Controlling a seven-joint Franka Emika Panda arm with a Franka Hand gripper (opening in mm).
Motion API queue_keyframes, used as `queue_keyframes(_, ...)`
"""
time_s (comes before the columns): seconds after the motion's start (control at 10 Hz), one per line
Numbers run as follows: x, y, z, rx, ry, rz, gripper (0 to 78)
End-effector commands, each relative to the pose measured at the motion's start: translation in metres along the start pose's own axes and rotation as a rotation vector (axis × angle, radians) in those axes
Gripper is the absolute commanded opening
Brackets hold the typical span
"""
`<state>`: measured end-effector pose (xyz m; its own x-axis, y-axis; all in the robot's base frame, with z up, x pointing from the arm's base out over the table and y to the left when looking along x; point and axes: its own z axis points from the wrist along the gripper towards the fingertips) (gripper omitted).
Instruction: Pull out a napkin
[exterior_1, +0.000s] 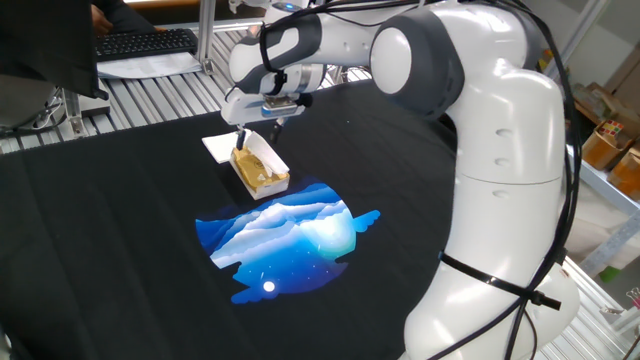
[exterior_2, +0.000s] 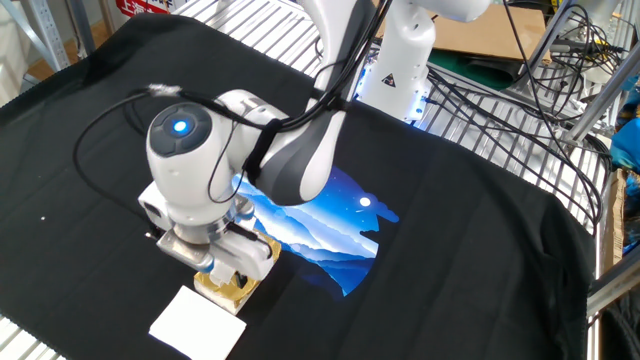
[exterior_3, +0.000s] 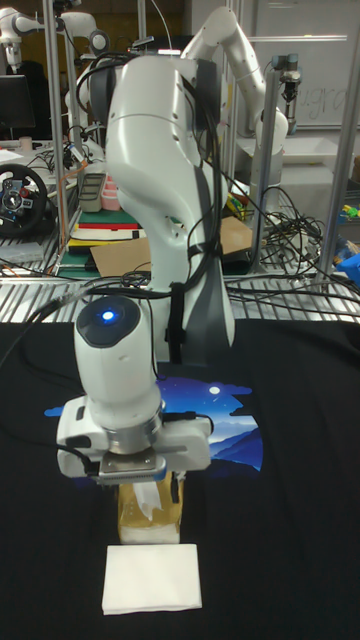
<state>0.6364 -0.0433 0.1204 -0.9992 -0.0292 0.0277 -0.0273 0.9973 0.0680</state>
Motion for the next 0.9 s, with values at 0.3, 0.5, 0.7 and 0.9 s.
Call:
queue_keyframes(0.3,0.017,0.0049,0.0035,0.056,0.025,0.019,77.4)
queue_keyframes(0.5,0.0188,0.0043,-0.0023,0.055,0.038,0.019,77.4)
queue_keyframes(0.7,0.0188,0.004,-0.0022,0.056,0.045,0.016,77.4)
queue_keyframes(0.9,0.0189,0.0033,-0.002,0.068,0.06,0.021,77.4)
